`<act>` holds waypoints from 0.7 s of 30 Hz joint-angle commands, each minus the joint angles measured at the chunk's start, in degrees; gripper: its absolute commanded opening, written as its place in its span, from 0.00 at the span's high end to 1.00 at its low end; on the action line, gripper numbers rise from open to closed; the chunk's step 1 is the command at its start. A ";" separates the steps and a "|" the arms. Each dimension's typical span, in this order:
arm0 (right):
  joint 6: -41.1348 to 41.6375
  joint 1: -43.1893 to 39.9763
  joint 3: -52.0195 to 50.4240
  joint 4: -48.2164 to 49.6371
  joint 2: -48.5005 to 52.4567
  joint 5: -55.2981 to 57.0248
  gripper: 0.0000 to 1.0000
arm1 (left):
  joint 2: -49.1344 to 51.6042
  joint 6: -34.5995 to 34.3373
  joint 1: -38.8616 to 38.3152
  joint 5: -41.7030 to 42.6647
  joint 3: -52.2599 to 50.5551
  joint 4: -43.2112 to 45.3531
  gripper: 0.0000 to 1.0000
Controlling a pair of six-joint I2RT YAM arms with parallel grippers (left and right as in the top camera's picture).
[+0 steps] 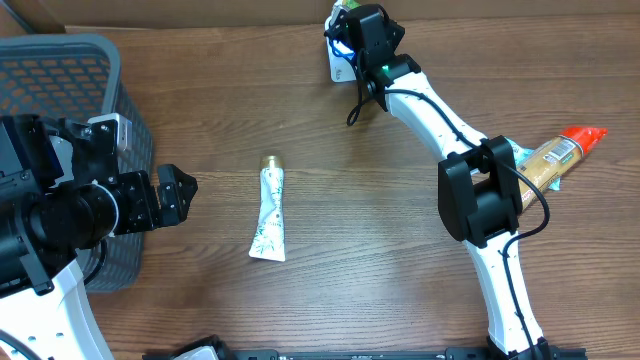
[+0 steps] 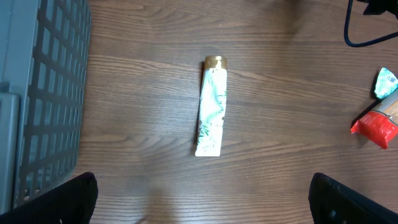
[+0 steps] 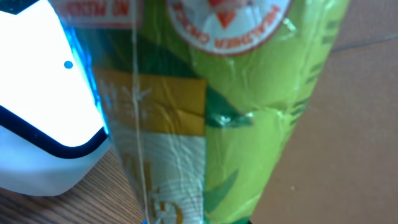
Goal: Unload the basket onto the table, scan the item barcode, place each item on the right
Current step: 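Hold the green juice pouch against the white scanner cube face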
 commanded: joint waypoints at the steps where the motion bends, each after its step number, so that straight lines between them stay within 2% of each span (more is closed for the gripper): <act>1: 1.46 -0.50 0.87 1.05 -0.79 0.17 0.96 | 0.22 0.44 0.24 0.00 -0.02 0.07 0.00; 21: 1.42 -1.95 0.81 0.68 1.09 -1.05 0.96 | 0.20 0.44 0.24 0.00 -0.02 0.07 0.00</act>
